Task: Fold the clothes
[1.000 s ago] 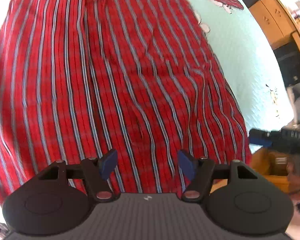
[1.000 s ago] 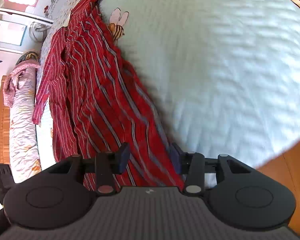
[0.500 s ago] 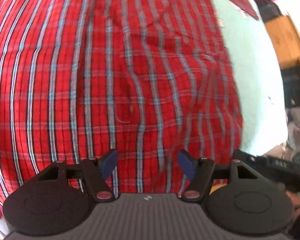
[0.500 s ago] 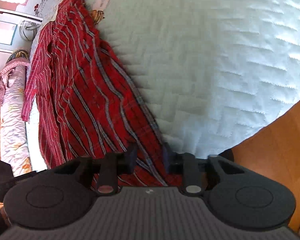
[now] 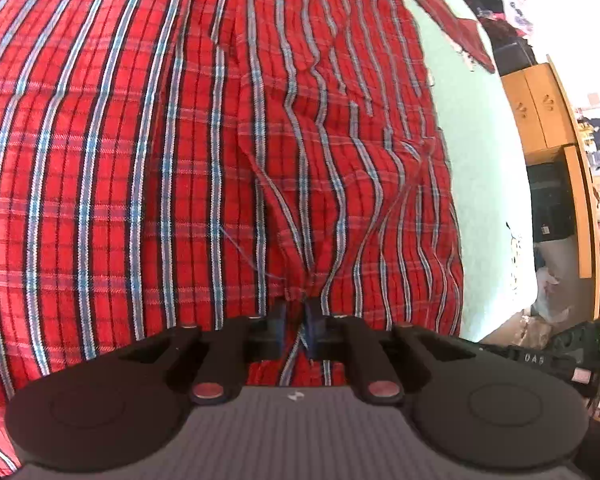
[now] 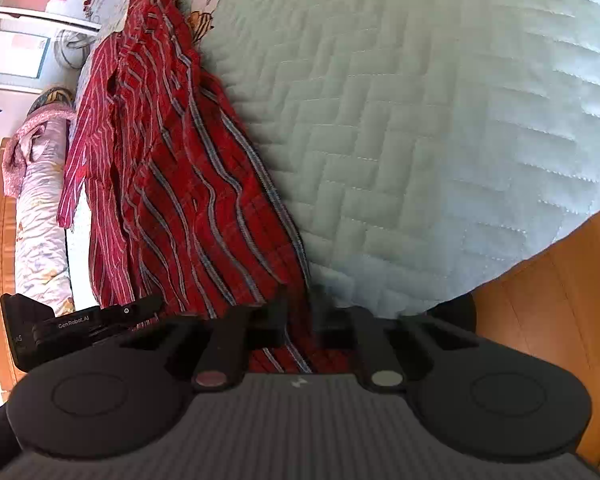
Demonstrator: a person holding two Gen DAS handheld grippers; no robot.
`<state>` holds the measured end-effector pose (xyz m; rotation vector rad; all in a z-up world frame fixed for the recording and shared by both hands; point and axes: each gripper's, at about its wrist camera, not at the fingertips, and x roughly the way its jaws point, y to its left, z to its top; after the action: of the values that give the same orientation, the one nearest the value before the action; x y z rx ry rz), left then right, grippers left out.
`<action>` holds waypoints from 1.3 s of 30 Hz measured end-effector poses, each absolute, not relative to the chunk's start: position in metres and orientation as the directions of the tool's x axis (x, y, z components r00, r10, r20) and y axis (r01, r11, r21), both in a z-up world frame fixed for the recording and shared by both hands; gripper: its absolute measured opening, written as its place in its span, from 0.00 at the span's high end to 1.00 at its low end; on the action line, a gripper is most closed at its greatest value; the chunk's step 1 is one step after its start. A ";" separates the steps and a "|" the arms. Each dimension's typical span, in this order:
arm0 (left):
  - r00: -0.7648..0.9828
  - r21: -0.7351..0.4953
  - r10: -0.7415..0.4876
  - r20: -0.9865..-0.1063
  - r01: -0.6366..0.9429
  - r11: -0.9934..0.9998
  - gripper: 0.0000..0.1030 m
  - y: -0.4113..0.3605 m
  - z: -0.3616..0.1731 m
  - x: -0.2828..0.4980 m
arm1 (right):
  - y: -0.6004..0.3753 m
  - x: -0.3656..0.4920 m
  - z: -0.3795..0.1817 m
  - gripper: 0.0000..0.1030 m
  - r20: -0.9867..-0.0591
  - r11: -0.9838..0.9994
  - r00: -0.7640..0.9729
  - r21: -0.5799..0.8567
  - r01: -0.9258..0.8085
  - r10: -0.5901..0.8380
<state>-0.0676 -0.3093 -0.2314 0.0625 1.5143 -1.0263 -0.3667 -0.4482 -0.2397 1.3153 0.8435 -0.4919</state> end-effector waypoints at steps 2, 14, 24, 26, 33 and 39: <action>-0.234 -0.541 -0.512 -0.826 0.581 0.608 0.97 -0.303 -0.222 -0.071 | -0.448 -0.367 -0.232 0.98 -0.771 0.235 0.622 0.635 0.736 0.135; -0.138 -0.476 -0.492 -0.860 0.568 0.672 0.99 -0.272 -0.211 -0.060 | -0.434 -0.363 -0.229 0.77 -0.816 0.242 0.553 0.578 0.779 0.168; -0.181 -0.450 -0.425 -0.887 0.550 0.704 0.98 -0.263 -0.225 -0.065 | -0.418 -0.348 -0.218 0.72 -0.895 0.442 0.424 0.439 0.782 0.139; -0.188 -0.449 -0.422 -0.887 0.568 0.690 0.98 -0.263 -0.222 -0.067 | -0.417 -0.350 -0.224 0.72 -0.903 0.441 0.408 0.423 0.792 0.135; -0.172 -0.429 -0.415 -0.893 0.604 0.672 0.98 -0.267 -0.213 -0.071 | -0.419 -0.362 -0.197 0.72 -0.880 0.409 0.469 0.456 0.790 0.076; -0.164 -0.424 -0.446 -0.880 0.695 0.581 0.98 -0.281 -0.187 -0.087 | -0.422 -0.372 -0.216 0.72 -0.900 0.441 0.429 0.416 0.795 0.077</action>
<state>-0.0874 -0.2813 -0.1869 0.2295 1.4118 -1.0191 -0.3722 -0.4224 -0.2161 1.0306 1.0450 -0.5643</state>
